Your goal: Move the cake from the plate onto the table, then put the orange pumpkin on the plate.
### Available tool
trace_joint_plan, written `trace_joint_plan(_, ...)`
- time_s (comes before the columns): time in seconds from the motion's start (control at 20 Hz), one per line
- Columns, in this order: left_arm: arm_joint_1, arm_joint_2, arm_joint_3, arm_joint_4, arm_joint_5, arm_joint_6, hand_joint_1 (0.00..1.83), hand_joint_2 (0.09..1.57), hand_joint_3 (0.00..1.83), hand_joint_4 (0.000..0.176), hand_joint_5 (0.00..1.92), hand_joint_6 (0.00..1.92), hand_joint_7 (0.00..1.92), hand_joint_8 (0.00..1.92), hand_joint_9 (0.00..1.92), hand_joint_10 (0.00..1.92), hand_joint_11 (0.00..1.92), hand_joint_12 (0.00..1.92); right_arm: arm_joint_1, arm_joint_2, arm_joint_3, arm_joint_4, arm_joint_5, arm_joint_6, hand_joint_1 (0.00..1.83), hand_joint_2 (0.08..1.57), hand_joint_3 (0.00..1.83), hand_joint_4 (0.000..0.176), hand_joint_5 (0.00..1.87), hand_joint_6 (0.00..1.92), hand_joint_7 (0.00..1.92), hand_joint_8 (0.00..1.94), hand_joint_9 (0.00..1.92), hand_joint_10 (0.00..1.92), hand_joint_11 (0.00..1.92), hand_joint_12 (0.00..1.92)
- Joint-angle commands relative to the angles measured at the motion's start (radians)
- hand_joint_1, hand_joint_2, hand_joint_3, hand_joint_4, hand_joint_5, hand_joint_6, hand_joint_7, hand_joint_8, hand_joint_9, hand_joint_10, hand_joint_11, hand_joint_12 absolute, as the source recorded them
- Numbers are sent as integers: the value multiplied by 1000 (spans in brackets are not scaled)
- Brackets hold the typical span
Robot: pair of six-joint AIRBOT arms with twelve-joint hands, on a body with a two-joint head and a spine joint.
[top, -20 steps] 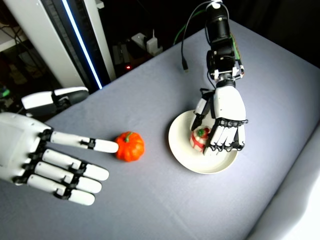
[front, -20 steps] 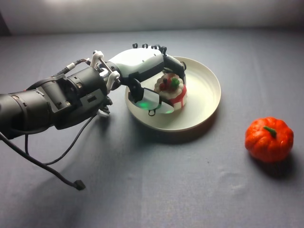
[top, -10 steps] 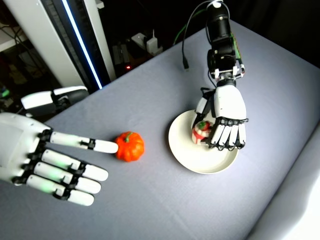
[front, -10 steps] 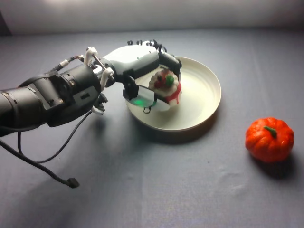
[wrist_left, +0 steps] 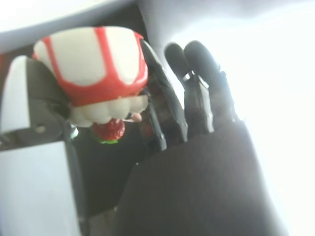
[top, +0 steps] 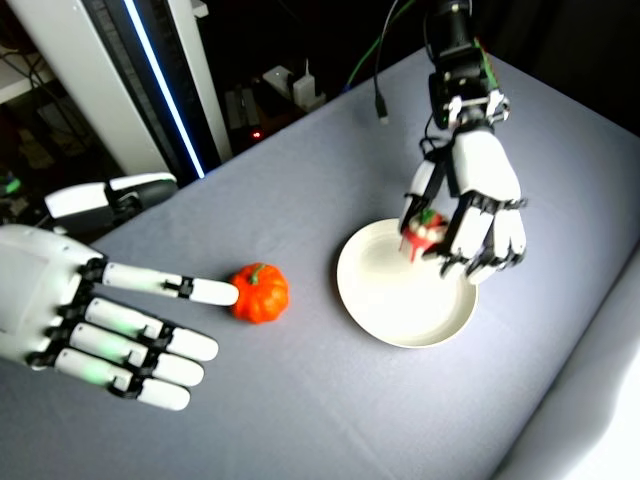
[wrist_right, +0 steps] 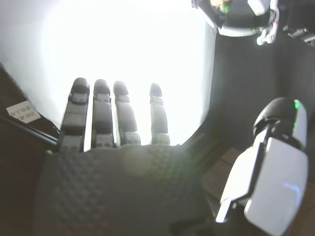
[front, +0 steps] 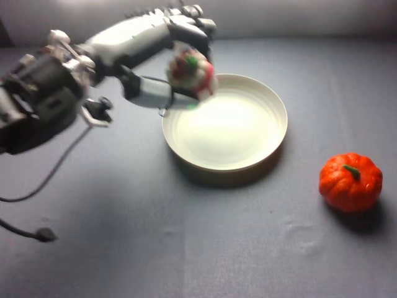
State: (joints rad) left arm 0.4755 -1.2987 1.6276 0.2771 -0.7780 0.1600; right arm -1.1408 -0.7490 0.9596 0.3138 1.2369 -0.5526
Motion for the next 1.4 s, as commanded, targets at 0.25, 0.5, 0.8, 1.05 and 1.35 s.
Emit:
trace_joint_plan(0.25, 98, 189, -118, -170, -224, -3, 1184, 1180, 1, 0, 907, 1130, 746, 1192, 542, 1238, 274, 1723, -4, 4, -8, 31, 128, 8, 211, 700, 1, 176, 29, 6, 0, 0, 0, 0, 0, 0)
trace_joint_plan(0.5, 206, 230, -145, -246, -251, -3, 1198, 1186, 0, 0, 899, 1178, 783, 1264, 676, 1043, 415, 1530, -8, 5, -13, 34, 129, 8, 245, 684, 0, 176, 49, 13, 0, 0, 0, 0, 0, 0)
trace_joint_plan(0.8, 235, 248, -160, -193, -164, -3, 1218, 1162, 0, 0, 992, 945, 786, 1343, 622, 1202, 361, 1691, -11, 5, -14, 36, 130, 8, 245, 692, 0, 176, 41, 7, 0, 0, 0, 0, 0, 0)
trace_joint_plan(1.05, 267, 245, -158, -123, -90, -3, 1236, 1139, 0, 0, 949, 913, 926, 1275, 771, 1335, 641, 1618, -12, 4, -16, 35, 130, 8, 222, 714, 9, 176, 0, 0, 0, 0, 0, 0, 0, 0)
trace_joint_plan(1.35, 315, 249, -163, -122, -74, -3, 1235, 1134, 1, 0, 935, 939, 950, 1213, 809, 1181, 665, 1498, -11, 3, -16, 35, 130, 8, 208, 709, 2, 176, 0, 0, 0, 0, 0, 0, 0, 0)
